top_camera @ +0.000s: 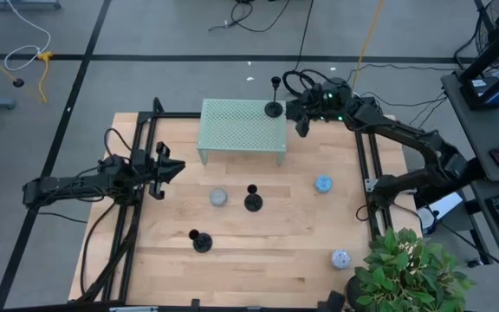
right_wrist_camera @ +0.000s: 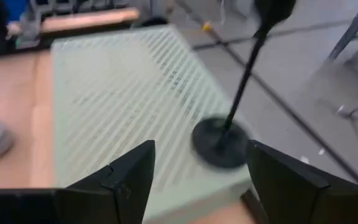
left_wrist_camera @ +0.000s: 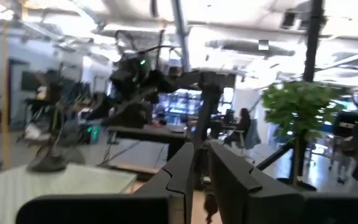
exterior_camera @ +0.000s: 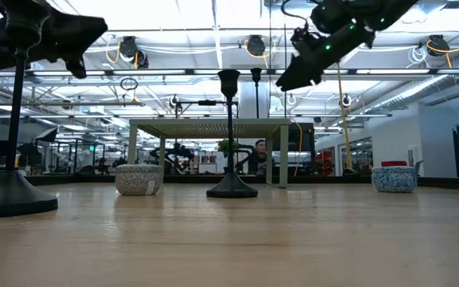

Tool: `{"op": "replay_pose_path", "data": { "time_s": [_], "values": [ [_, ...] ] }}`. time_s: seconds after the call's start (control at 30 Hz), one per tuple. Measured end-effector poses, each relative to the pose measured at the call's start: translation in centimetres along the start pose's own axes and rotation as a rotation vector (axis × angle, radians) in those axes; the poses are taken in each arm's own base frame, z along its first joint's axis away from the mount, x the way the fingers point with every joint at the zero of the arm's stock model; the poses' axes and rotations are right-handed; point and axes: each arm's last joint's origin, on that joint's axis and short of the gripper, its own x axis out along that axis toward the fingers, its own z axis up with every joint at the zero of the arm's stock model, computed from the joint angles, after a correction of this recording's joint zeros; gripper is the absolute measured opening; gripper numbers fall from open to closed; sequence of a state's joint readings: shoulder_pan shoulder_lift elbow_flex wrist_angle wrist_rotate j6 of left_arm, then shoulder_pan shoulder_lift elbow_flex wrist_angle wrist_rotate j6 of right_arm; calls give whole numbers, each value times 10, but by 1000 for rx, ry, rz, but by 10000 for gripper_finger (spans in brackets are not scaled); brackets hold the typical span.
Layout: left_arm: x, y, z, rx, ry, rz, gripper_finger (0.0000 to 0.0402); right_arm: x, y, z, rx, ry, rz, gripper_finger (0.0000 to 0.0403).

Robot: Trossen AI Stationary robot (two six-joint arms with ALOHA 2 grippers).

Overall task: Pick & Place candle stick holders
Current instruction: Put the top black candle holder on the shelf

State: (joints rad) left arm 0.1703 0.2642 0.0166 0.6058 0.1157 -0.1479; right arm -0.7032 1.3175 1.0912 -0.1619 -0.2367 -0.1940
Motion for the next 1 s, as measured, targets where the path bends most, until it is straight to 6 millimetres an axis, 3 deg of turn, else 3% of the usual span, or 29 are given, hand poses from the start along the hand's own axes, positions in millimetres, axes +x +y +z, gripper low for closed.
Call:
{"op": "replay_pose_path", "data": {
  "time_s": [0.33,0.57,0.73,1.0],
  "values": [
    [34,-11,7,8,108,-90,146,-32,59,-12,-39,245,210,231],
    [80,-22,4,75,241,-158,162,-26,96,-23,-38,256,321,229],
    [115,-21,-7,82,334,-67,163,-15,112,-49,-29,234,364,226],
    [149,-18,-51,40,513,-23,163,-5,125,-108,-34,304,398,222]
  ]
}}
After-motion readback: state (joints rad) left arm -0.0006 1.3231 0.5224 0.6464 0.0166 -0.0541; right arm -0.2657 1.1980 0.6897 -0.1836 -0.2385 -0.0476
